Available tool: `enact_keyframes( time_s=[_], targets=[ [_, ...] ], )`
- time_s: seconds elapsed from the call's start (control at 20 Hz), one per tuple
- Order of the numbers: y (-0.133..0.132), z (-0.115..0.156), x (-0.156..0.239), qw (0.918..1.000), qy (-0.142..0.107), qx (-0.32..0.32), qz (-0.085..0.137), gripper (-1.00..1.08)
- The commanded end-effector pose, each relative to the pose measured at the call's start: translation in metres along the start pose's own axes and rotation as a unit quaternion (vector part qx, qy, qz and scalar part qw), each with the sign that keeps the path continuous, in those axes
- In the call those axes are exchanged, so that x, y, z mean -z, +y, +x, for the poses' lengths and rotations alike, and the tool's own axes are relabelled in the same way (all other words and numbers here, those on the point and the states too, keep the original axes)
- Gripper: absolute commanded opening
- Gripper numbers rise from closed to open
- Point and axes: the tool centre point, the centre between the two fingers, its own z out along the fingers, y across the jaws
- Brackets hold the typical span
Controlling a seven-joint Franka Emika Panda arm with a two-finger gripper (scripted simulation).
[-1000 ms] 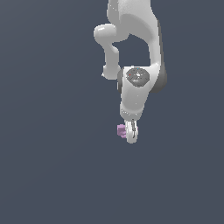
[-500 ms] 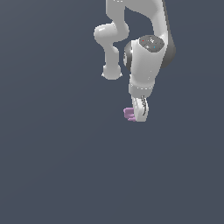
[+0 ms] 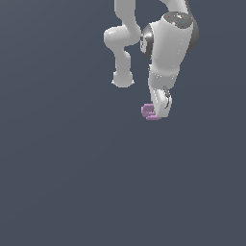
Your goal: Pick up the object and move it to a goal position.
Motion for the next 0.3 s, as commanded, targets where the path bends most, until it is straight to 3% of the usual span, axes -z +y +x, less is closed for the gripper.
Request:
enact_keyframes(
  time_s=[0.0, 0.25],
  targets=[
    [0.0051, -0.0032, 0.0069, 1.0000, 0.000, 0.000, 0.000, -1.00],
    [0.0085, -0.0062, 0.0125, 1.0000, 0.000, 0.000, 0.000, -1.00]
  ],
)
